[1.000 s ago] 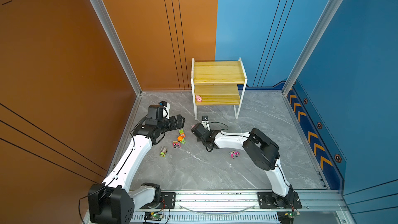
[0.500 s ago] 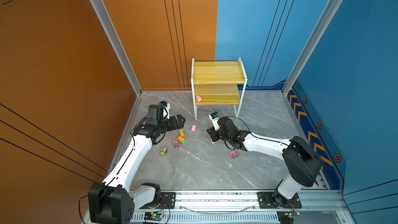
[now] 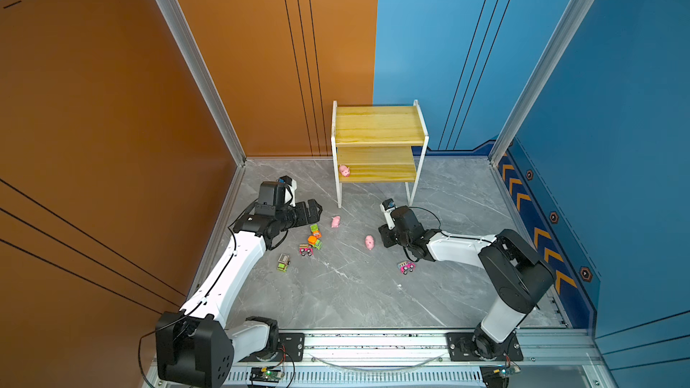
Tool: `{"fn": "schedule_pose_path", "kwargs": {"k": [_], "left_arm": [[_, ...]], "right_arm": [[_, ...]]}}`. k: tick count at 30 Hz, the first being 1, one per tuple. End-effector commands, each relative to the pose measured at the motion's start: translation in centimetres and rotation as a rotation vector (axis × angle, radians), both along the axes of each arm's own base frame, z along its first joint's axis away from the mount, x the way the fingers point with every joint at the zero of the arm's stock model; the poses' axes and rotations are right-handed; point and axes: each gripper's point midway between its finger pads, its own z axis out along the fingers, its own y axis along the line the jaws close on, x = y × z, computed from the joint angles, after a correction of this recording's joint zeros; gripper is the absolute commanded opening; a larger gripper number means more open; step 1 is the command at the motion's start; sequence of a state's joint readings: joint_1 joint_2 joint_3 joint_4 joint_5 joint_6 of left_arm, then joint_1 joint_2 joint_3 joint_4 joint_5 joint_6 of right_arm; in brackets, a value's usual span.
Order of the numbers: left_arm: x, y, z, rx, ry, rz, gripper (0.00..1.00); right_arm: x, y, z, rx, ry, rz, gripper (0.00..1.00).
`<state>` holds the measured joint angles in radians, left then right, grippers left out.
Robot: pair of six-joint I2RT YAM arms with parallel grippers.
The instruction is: Place and organize the plastic toys onto the shelf
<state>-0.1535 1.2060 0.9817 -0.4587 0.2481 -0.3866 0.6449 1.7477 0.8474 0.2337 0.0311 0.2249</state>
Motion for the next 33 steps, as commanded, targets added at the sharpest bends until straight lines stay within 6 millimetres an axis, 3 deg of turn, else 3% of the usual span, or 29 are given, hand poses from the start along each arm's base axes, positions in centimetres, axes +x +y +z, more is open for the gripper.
{"fn": "schedule_pose_path", "kwargs": {"k": [1, 6, 9, 15, 18, 23, 27, 28, 33], "left_arm": [[0.0, -0.4, -0.6, -0.004, 0.007, -0.017, 1.0], [0.1, -0.3, -0.8, 0.003, 0.01, -0.015, 1.0], [0.2, -0.3, -0.9, 0.005, 0.011, -0.014, 1.0], [0.2, -0.3, -1.0, 0.003, 0.018, -0.017, 1.0], [0.2, -0.4, -1.0, 0.002, 0.016, -0.017, 1.0], [0.2, -0.4, -0.9, -0.001, 0.015, -0.018, 1.0], [0.1, -0.5, -0.9, -0.007, 0.017, -0.02, 1.0], [0.1, -0.5, -0.9, -0.007, 0.016, -0.02, 1.0], [0.1, -0.7, -0.8, -0.011, 0.016, -0.024, 1.0]], "right_arm": [[1.3, -0.7, -0.7, -0.003, -0.03, -0.052, 0.28], [2.2, -0.9, -2.1, -0.019, -0.026, -0.065, 0.3], [2.4, -1.0, -2.3, -0.011, -0.025, -0.065, 0.4], [2.0, -1.5, 0.3, 0.022, -0.062, -0.052, 0.59], [1.1, -1.8, 1.9, 0.048, -0.083, -0.047, 0.63], [-0.8, -2.4, 3.4, 0.081, -0.111, -0.101, 0.64], [-2.1, -2.7, 3.3, 0.098, -0.122, -0.175, 0.62], [-2.8, -1.7, 3.2, 0.106, -0.119, -0.158, 0.62], [-3.4, -1.5, 2.2, 0.089, -0.146, -0.209, 0.6]]}}
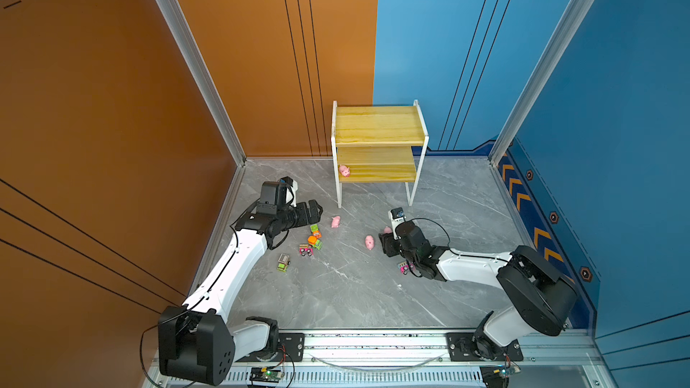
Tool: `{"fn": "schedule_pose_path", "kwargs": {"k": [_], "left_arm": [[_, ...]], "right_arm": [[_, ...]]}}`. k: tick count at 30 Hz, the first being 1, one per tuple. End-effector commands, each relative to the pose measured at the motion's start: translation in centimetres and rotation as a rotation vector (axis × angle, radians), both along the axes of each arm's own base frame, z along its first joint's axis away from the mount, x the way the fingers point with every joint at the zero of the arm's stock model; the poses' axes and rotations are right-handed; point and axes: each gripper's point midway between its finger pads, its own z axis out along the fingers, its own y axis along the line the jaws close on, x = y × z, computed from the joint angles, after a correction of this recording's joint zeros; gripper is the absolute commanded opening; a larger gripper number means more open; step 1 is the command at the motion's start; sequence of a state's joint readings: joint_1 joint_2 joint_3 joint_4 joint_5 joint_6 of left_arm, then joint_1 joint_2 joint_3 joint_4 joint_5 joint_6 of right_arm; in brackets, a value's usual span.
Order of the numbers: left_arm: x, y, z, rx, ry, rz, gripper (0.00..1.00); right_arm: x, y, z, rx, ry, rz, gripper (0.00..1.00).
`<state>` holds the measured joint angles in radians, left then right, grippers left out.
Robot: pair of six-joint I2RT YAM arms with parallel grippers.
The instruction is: Place and organize the plastic toys onto the shelf
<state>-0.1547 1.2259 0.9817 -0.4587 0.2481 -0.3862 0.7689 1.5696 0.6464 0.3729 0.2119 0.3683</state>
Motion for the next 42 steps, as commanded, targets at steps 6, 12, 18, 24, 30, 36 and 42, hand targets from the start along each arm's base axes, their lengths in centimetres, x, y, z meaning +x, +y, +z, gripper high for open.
{"fn": "schedule_pose_path", "kwargs": {"k": [6, 12, 18, 24, 30, 36, 42], "left_arm": [[-0.2, -0.8, -0.1, -0.017, -0.005, -0.029, 1.0], [-0.2, -1.0, 0.1, -0.025, -0.008, -0.035, 1.0], [-0.2, -1.0, 0.2, -0.027, -0.01, -0.036, 1.0], [-0.2, -1.0, 0.1, -0.03, -0.006, -0.034, 1.0], [-0.1, -0.9, 0.0, -0.029, -0.002, -0.032, 1.0], [0.0, -0.9, -0.1, -0.03, 0.002, -0.032, 1.0], [0.0, -0.9, -0.3, -0.027, 0.007, -0.03, 1.0]], "right_arm": [[1.1, -2.1, -2.0, 0.032, -0.06, -0.188, 0.58], [1.7, -2.0, -3.0, 0.04, -0.053, -0.18, 0.56], [2.6, -2.5, -3.8, 0.042, -0.044, -0.191, 0.51], [3.2, -2.1, -3.8, 0.056, -0.04, -0.168, 0.49], [3.4, -1.4, -4.0, 0.066, -0.04, -0.133, 0.44], [3.5, -0.9, -4.0, 0.065, -0.038, -0.115, 0.34], [3.4, -0.9, -2.9, 0.063, -0.062, -0.098, 0.2]]}}
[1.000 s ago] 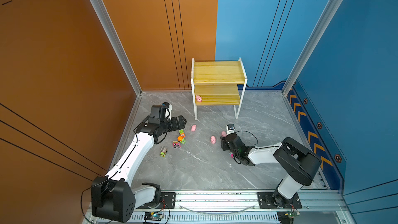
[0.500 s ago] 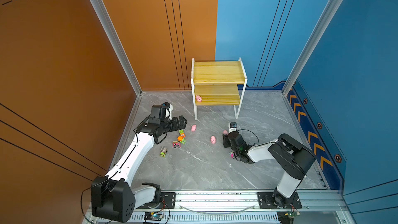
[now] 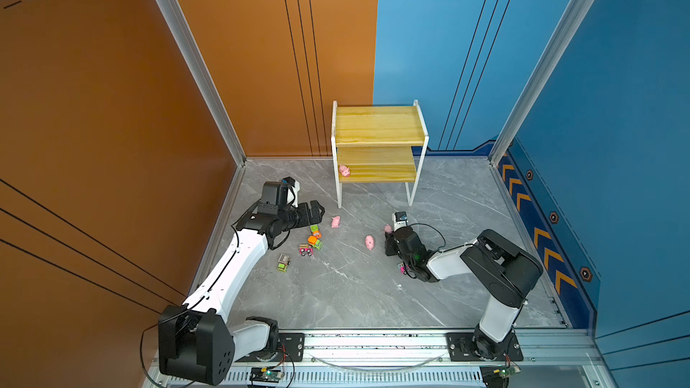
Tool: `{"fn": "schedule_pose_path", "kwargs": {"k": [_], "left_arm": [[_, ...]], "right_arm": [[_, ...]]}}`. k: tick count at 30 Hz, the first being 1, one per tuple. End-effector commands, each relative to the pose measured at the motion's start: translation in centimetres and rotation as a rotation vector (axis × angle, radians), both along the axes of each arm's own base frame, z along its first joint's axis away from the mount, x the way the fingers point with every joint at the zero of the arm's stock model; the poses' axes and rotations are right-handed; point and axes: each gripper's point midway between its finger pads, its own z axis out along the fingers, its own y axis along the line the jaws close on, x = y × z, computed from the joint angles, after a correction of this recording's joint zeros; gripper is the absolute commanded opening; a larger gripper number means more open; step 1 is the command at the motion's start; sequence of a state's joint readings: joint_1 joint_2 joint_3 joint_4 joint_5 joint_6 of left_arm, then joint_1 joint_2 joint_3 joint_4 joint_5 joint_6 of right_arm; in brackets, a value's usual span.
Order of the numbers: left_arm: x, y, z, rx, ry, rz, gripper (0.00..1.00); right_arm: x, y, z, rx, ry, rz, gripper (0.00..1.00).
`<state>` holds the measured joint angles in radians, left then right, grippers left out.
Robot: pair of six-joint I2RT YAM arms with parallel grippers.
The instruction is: Place and organize the plastic toys onto the shelf
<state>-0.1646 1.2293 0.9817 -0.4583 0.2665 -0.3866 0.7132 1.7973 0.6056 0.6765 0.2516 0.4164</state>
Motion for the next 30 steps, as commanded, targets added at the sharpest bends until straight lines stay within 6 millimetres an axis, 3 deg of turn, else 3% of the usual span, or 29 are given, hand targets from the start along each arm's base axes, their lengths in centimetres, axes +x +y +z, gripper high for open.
{"fn": "schedule_pose_path", "kwargs": {"k": [1, 2, 9, 17, 30], "left_arm": [[0.2, -0.2, -0.2, -0.016, 0.0, -0.008, 1.0], [0.2, -0.2, -0.2, -0.015, 0.0, -0.008, 1.0], [0.2, -0.3, -0.2, -0.018, 0.0, -0.008, 1.0], [0.2, -0.3, -0.1, -0.02, -0.003, -0.009, 1.0], [0.1, -0.2, 0.2, -0.021, -0.012, -0.009, 1.0]], "right_arm": [[0.5, 0.4, 1.8, 0.013, -0.039, 0.021, 0.18], [1.0, -0.7, 2.0, 0.013, -0.039, -0.002, 0.17], [0.0, -0.6, 3.7, 0.045, -0.019, 0.096, 0.17], [-1.0, 1.9, 8.2, 0.072, -0.024, 0.269, 0.17], [1.3, 6.1, 15.4, 0.087, -0.134, 0.402, 0.17]]}}
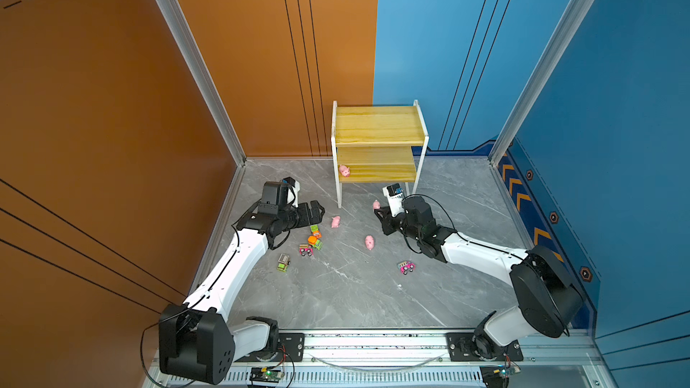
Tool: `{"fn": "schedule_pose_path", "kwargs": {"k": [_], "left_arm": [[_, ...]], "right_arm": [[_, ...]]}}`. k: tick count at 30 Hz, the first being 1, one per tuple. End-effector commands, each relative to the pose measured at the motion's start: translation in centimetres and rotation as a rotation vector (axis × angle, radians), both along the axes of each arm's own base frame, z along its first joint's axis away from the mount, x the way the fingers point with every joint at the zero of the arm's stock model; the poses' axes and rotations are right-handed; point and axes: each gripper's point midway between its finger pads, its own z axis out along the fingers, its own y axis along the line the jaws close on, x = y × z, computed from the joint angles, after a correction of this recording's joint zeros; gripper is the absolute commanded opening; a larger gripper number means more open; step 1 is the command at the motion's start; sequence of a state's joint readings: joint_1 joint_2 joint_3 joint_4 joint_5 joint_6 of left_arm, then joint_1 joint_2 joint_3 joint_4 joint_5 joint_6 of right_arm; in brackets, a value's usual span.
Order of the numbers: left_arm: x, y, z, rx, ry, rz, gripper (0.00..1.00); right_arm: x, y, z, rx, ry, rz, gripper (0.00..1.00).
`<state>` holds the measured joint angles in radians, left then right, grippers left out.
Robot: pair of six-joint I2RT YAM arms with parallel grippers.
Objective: Place and organize the plastic toys onto the shelf
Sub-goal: 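Lift the pink pig with the right gripper toward the lower shelf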
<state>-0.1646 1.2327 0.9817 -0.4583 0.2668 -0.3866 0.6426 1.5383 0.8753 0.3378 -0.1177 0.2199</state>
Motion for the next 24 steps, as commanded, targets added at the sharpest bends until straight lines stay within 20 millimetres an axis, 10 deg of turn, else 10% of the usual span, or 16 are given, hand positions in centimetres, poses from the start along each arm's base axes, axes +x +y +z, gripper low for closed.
{"fn": "schedule_pose_path", "kwargs": {"k": [1, 24], "left_arm": [[0.1, -0.2, 0.3, -0.021, -0.015, -0.009, 1.0], [0.1, -0.4, 0.2, -0.03, -0.01, -0.012, 1.0]], "right_arm": [[0.3, 1.3, 1.5, -0.016, -0.026, 0.056, 0.17], [9.1, 5.8, 4.0, 0.007, -0.124, 0.041, 0.17]]}}
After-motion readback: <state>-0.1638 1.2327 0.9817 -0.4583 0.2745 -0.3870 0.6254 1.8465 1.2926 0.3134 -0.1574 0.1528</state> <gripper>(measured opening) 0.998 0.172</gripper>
